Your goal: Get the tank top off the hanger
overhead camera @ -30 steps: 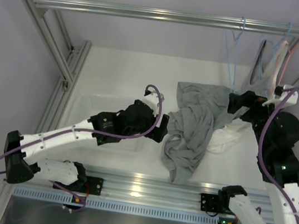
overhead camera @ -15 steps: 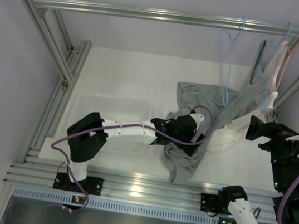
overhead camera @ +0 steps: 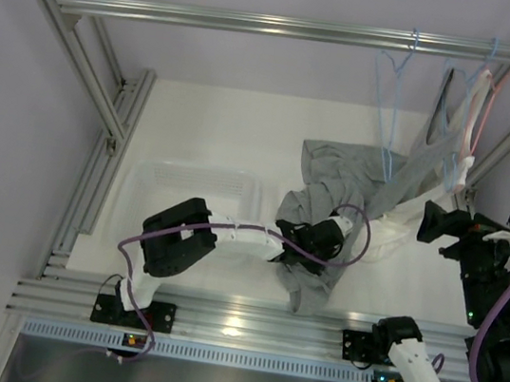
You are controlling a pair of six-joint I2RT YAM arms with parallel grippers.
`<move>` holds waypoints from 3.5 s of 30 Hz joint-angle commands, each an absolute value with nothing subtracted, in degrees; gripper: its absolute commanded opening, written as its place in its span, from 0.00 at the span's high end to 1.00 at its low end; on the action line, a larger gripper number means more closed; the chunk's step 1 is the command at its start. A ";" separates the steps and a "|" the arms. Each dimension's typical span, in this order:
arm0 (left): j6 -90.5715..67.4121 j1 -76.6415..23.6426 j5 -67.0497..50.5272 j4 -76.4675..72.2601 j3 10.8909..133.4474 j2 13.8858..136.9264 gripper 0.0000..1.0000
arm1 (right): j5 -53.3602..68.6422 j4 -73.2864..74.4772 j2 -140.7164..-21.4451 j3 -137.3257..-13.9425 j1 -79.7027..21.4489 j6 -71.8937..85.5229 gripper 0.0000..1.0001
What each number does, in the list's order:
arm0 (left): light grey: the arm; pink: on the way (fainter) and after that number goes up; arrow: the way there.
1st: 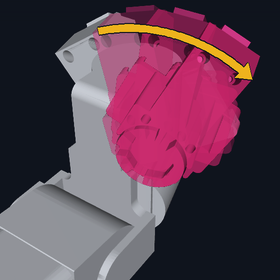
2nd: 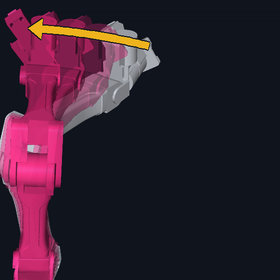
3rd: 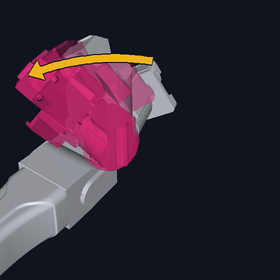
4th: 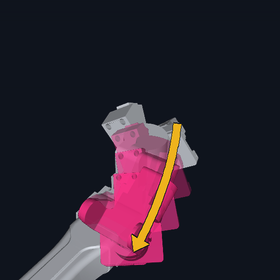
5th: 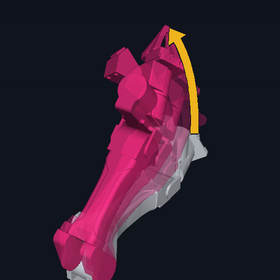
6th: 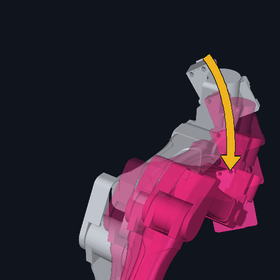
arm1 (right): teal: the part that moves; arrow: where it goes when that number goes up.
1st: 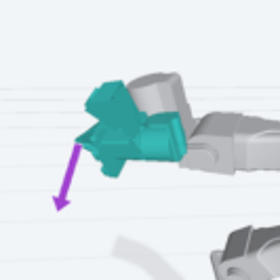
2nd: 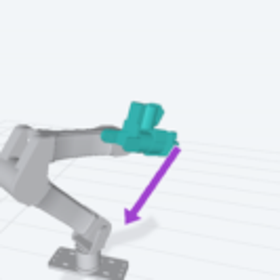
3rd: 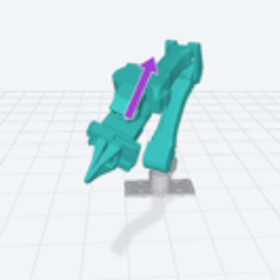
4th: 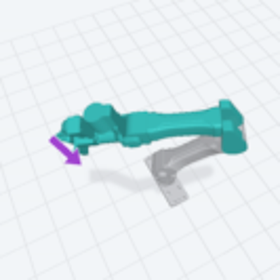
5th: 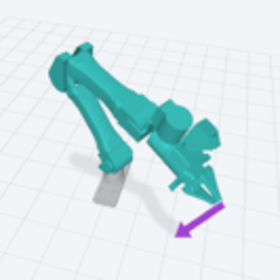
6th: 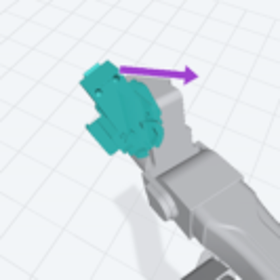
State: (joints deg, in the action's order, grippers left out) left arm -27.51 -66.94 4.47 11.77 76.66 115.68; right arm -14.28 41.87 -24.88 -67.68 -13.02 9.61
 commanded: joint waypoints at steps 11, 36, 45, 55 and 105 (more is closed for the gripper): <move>-25.24 -68.29 24.16 21.44 76.37 86.50 1.00 | -11.25 42.63 -27.86 -70.04 -12.66 9.76 0.01; 4.65 -63.72 58.78 35.34 140.46 90.27 1.00 | -8.70 37.88 -31.64 -70.93 -12.66 11.69 0.01; -9.56 -62.31 74.08 34.01 107.70 71.12 1.00 | -6.95 36.04 -32.34 -70.05 -12.74 12.04 0.01; -38.66 -50.55 55.12 41.66 69.98 59.85 1.00 | -4.05 35.07 -33.05 -70.58 -12.66 12.22 0.01; -23.47 -34.54 25.63 55.55 68.76 44.15 0.01 | -12.76 48.34 -74.18 -113.65 -3.44 -4.57 0.09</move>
State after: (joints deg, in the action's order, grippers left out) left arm -28.99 -34.59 19.77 52.10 71.40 49.17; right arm -12.03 43.13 -74.22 -111.55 -6.44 -3.18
